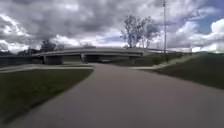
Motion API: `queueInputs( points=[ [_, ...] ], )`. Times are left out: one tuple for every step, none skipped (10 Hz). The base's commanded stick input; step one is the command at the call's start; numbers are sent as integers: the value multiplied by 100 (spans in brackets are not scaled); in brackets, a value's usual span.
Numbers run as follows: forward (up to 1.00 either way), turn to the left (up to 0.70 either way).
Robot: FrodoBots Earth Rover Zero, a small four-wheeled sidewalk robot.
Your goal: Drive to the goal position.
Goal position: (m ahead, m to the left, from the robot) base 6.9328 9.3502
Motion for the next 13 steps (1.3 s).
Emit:
queueInputs(
  points=[
    [100,0],
    [100,0],
    [100,0],
    [100,0],
    [100,0],
    [100,0],
    [100,0],
    [100,0],
    [100,0],
    [100,0],
    [100,0],
    [100,0],
    [100,0]
  ],
)
